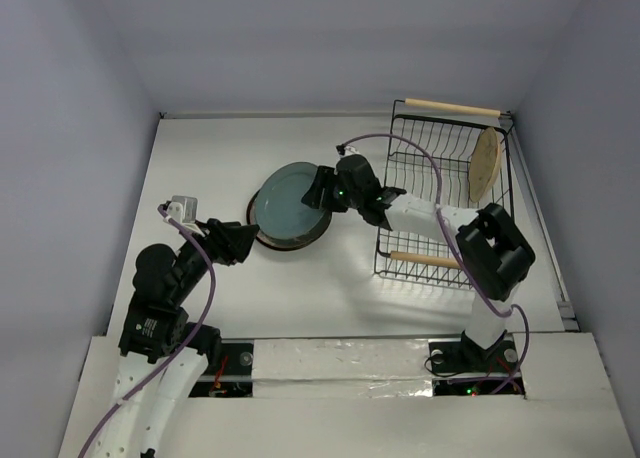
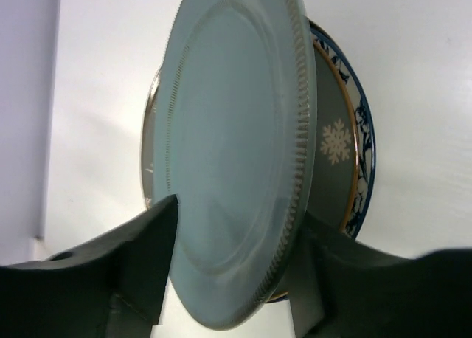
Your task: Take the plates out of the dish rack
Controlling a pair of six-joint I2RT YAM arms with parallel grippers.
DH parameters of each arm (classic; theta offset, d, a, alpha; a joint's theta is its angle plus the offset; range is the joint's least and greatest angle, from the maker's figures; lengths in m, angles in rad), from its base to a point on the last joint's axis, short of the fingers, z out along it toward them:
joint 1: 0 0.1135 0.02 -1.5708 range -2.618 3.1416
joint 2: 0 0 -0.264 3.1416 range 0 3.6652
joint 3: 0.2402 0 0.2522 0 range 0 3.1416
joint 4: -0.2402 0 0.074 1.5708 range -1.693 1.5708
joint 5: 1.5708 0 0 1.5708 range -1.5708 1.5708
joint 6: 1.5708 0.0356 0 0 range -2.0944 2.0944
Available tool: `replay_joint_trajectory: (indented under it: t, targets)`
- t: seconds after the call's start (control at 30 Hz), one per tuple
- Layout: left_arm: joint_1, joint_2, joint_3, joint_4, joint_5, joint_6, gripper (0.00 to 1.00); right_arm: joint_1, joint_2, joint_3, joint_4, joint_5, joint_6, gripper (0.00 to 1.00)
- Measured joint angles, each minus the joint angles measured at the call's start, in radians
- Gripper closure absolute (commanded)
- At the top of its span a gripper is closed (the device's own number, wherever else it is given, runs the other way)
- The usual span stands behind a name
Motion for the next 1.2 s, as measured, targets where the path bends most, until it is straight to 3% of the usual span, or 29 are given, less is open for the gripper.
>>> replay_joint_trajectory:
  t: [0.1,0.17,0.2,0.3,0.53,0.6,0.63,0.67,0.7,0.77,0.8,0.83,0.87,0.97,1.07,1.1,1.2]
  targets:
    - [0.0,0.0,0.0,0.0,0.0,0.0,0.49,0.013,0.014,0.055,-0.058,0.023,-0.052,0.22]
    - [0.0,-0.001,0.0,0.0,-0.001,0.0,0.48,0.027,0.018,0.079,-0.098,0.048,-0.087,0.19]
    - [0.0,-0.001,0.0,0.0,-0.001,0.0,0.48,0.036,0.019,0.085,-0.123,0.069,-0.103,0.11]
    - [0.0,-0.001,0.0,0.0,-0.001,0.0,0.48,0.067,0.017,0.093,-0.195,0.153,-0.148,0.0]
    - [0.0,-0.001,0.0,0.0,-0.001,0.0,0.48,0.111,-0.061,0.093,-0.347,0.36,-0.235,0.01]
    - [0.0,-0.001,0.0,0.0,-0.001,-0.001,0.48,0.112,-0.116,0.093,-0.361,0.43,-0.253,0.09]
    - [0.0,-0.001,0.0,0.0,0.0,-0.001,0.5,0.112,-0.146,0.093,-0.368,0.466,-0.262,0.2]
    - [0.0,-0.001,0.0,0.0,0.0,-0.002,0.51,0.11,-0.172,0.093,-0.375,0.502,-0.271,0.35]
    - [0.0,-0.002,0.0,0.0,0.0,-0.002,0.53,0.105,-0.203,0.093,-0.387,0.546,-0.281,0.7]
    - [0.0,-0.005,0.0,0.0,0.001,-0.005,0.65,0.09,-0.258,0.093,-0.412,0.623,-0.287,0.96]
    - [0.0,-0.008,0.0,0.0,0.001,-0.005,0.74,0.076,-0.287,0.093,-0.422,0.661,-0.296,1.0]
    - [0.0,-0.014,0.0,0.001,0.002,-0.005,0.94,0.053,-0.317,0.092,-0.437,0.696,-0.298,1.0]
    - [0.0,-0.019,0.0,0.001,0.003,-0.013,1.0,0.018,-0.351,0.085,-0.451,0.734,-0.299,1.0]
    - [0.0,-0.039,-0.002,0.004,0.008,-0.005,1.0,-0.146,-0.449,0.06,-0.481,0.805,-0.301,1.0]
    - [0.0,-0.06,-0.009,0.006,0.009,-0.006,1.0,-0.324,-0.512,0.019,-0.502,0.874,-0.301,0.66]
    - [-0.001,-0.067,-0.011,0.006,0.009,-0.006,1.0,-0.37,-0.525,0.002,-0.506,0.887,-0.307,0.46]
    - [-0.015,-0.082,-0.013,0.006,0.008,-0.006,1.0,-0.476,-0.529,-0.036,-0.525,0.906,-0.338,0.27]
